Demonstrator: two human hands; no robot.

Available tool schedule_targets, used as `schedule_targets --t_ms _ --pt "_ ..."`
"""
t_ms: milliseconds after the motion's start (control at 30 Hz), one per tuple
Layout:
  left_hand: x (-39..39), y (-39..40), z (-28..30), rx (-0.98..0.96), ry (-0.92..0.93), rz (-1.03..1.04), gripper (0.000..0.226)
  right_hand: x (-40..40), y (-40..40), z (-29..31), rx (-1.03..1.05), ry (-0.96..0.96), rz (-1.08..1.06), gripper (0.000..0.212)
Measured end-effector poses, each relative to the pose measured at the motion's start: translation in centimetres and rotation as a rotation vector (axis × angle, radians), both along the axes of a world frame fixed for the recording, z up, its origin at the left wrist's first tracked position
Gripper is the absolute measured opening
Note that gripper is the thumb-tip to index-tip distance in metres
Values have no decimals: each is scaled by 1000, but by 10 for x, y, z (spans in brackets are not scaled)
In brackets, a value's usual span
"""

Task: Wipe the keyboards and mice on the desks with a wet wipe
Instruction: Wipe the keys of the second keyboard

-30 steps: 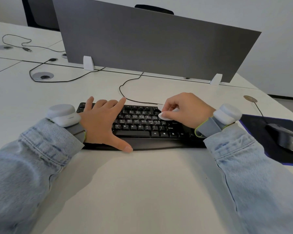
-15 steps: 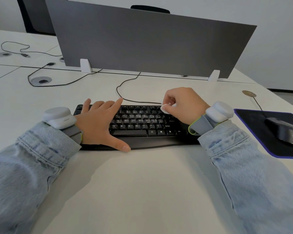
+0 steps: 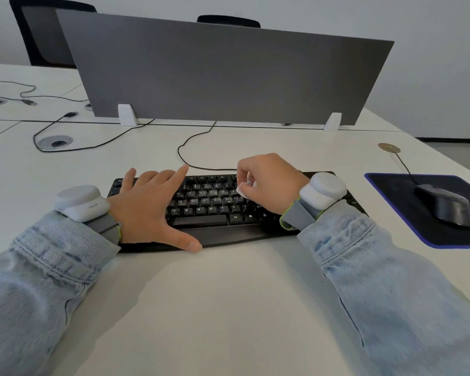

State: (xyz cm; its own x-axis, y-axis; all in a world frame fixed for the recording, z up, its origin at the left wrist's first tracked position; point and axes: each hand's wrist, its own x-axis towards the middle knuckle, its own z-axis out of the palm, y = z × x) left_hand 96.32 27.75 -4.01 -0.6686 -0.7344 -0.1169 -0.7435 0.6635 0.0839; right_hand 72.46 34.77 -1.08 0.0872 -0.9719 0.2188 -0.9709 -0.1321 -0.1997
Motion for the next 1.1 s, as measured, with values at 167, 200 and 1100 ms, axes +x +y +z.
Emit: schedule_targets --t_ms 167,200,1100 --pt "-1 -1 -2 -20 11 -15 157 -4 1 1 11 14 -64 10" --pt "-1 -1 -3 -19 14 -17 156 -3 1 2 6 10 -67 11" --pt "-13 10 -10 -133 73 -13 143 -8 1 -3 -26 35 -67 13"
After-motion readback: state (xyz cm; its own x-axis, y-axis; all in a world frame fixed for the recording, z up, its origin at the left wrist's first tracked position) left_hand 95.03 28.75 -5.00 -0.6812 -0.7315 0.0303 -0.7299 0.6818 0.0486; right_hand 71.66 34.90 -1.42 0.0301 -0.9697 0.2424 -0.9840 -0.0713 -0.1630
